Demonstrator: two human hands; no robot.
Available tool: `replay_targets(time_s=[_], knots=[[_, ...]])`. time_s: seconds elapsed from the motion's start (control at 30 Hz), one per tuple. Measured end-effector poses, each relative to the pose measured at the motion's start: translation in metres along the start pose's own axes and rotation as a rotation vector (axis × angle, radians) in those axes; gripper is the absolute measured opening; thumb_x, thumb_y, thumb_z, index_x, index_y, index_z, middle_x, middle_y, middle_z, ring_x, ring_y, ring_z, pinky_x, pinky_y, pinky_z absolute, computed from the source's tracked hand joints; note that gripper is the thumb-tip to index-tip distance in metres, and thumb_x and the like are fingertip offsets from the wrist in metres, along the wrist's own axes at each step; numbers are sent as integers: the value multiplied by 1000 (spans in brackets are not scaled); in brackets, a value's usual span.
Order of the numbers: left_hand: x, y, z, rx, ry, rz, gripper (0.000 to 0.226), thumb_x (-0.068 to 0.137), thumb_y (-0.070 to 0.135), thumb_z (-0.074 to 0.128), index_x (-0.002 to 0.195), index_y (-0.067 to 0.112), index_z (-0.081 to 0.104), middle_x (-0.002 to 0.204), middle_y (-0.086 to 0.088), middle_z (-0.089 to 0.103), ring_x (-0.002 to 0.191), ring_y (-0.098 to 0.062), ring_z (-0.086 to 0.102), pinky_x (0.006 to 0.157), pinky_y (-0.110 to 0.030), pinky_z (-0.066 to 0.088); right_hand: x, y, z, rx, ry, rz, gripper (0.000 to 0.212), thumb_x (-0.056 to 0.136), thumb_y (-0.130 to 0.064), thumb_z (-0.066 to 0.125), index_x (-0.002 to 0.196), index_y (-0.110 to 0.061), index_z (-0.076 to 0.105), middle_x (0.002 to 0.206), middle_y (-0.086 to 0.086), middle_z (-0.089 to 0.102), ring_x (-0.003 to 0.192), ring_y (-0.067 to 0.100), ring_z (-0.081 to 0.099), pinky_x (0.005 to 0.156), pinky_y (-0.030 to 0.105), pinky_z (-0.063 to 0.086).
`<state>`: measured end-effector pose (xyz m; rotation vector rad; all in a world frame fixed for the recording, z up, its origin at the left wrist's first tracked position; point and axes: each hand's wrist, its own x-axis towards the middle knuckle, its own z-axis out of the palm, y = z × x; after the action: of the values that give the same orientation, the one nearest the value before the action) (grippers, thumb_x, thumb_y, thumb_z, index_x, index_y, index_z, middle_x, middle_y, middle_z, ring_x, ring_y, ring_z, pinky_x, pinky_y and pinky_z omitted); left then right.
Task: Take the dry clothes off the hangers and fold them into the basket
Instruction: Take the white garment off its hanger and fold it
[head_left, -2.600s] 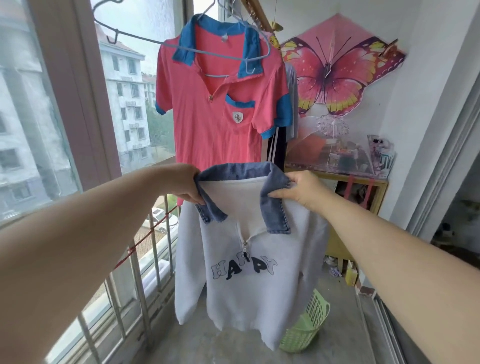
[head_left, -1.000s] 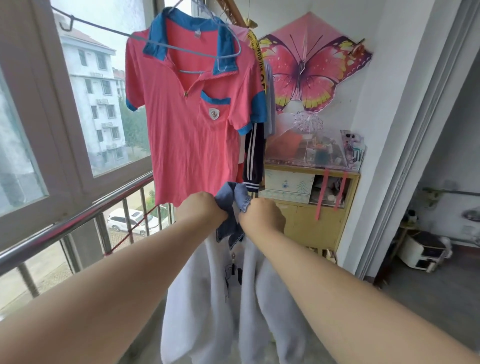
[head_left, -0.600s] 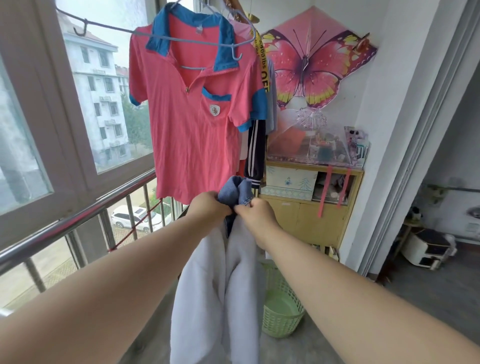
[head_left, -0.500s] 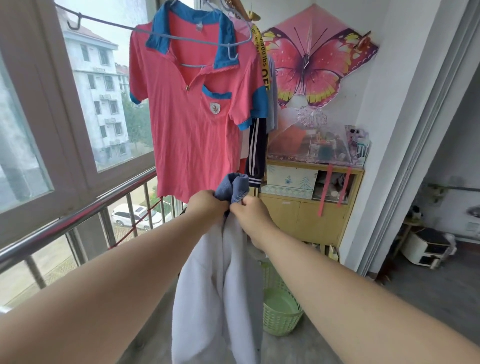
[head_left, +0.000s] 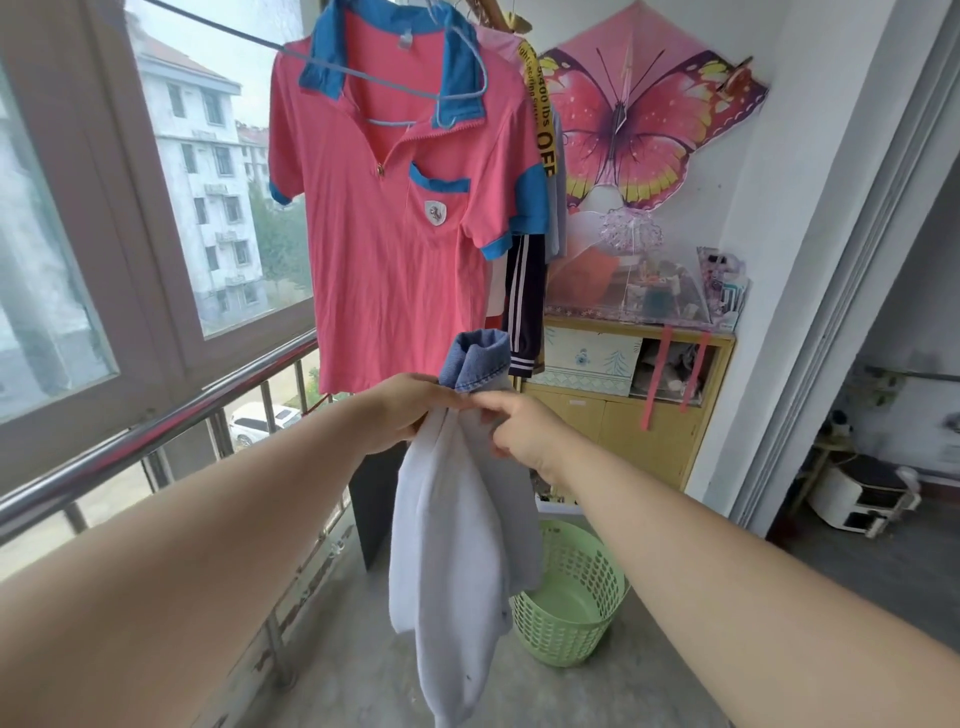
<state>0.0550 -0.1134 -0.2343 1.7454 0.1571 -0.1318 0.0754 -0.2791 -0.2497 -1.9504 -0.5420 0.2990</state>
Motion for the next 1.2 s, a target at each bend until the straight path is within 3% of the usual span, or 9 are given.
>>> replay_targets(time_s=[0.1, 0.2, 0.3, 0.37, 0.47, 0.57, 0.83, 0.97, 1.2], knots=[[2, -2, 2, 220, 42, 66, 54, 51, 17, 78, 104, 16, 67, 106, -9, 71, 103, -27, 65, 100, -41, 47, -1, -3, -4, -62, -31, -89, 77, 74, 21, 36, 119, -35, 62, 114, -6, 51, 87, 9, 52, 52, 8, 39], [6, -5, 6, 375, 191, 148, 32, 70, 13, 75, 100, 19, 65, 89, -2, 66, 85, -20, 61, 78, -29, 47, -1, -2, -4, -33, -48, -178, 74, 74, 19, 42, 119, -36, 63, 112, -15, 48, 98, 12, 53, 66, 13, 45], [2, 0, 8, 197, 211, 190, 24, 70, 7, 65, 92, 17, 69, 86, -8, 66, 80, -24, 62, 76, -35, 51, 6, 0, -2, -123, 314, -192, 47, 72, -2, 68, 106, -33, 60, 110, -5, 38, 104, 18, 51, 85, 25, 48], [-1, 4, 7, 29, 138, 172, 32, 67, 4, 60, 95, 13, 72, 95, -17, 70, 87, -31, 66, 87, -44, 53, 9, -1, -6, -158, 540, -87, 62, 62, -22, 85, 111, -27, 46, 112, -6, 34, 101, 16, 47, 92, 34, 45], [-5, 6, 4, -66, -7, 146, 36, 78, -10, 52, 107, 4, 69, 106, -23, 68, 96, -37, 66, 90, -47, 53, 8, -1, -17, 228, 302, -22, 84, 59, -16, 91, 126, -22, 40, 122, -2, 52, 108, 15, 54, 94, 36, 50], [-5, 3, 5, -84, -103, 178, 43, 72, -4, 59, 114, 4, 66, 109, -22, 68, 97, -35, 66, 90, -45, 53, -1, -7, -22, 469, 43, 25, 35, 70, 3, 79, 100, -10, 69, 92, 5, 75, 87, 19, 70, 77, 29, 58], [-7, -22, -5, 107, -39, 243, 62, 50, 19, 87, 94, 26, 43, 93, -4, 62, 79, -20, 60, 72, -35, 50, 3, -23, -40, 307, 167, -56, 33, 67, 5, 81, 97, -6, 71, 94, 3, 72, 92, 16, 66, 85, 24, 53], [-6, -37, -9, 112, -52, 225, 64, 39, 23, 89, 82, 26, 42, 85, -7, 58, 80, -23, 53, 77, -40, 42, 2, -39, -52, 164, 168, -104, 33, 68, 0, 83, 85, -23, 66, 82, -14, 66, 79, -4, 58, 67, 8, 46], [-1, -55, -7, 252, 20, 263, 42, 45, 27, 87, 72, 31, 54, 84, -10, 58, 79, -25, 56, 90, -46, 49, 10, -48, -65, 105, 268, -104, 60, 67, -13, 86, 121, -12, 60, 97, -11, 61, 88, 2, 55, 87, 23, 41]])
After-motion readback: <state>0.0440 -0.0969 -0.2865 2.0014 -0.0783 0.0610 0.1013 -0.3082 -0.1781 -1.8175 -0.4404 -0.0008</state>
